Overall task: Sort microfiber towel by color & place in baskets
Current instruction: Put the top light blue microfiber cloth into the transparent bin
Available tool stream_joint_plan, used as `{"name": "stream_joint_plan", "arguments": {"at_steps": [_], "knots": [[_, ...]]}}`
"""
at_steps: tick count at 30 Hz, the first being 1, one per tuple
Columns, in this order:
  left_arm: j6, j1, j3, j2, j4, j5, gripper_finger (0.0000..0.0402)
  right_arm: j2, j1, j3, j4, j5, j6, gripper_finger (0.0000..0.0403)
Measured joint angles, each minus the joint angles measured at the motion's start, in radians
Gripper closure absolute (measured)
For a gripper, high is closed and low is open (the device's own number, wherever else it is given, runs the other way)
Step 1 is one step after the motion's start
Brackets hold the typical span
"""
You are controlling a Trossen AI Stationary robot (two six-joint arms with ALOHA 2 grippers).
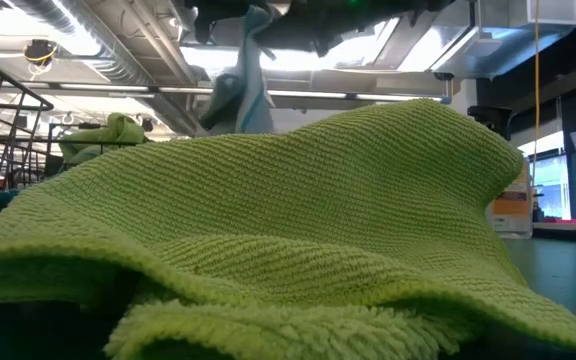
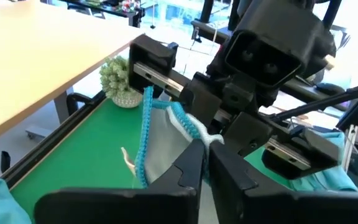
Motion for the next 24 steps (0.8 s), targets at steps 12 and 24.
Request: {"name": "stream_joint_plan", "arguments": {"at_steps": [12,24], "knots": [[0.001,0.000,0.000,-0.001,-0.003,-0.099,0.0317,-0.138,0.000,-0.001,-0.221,0.035,0.042,0.0397],[0.000,0.000,0.000,-0.001,-0.020,-0.099,0.0315,-0.409,0.000,-0.001,-0.316,-0.115,0.198,0.0396]]}}
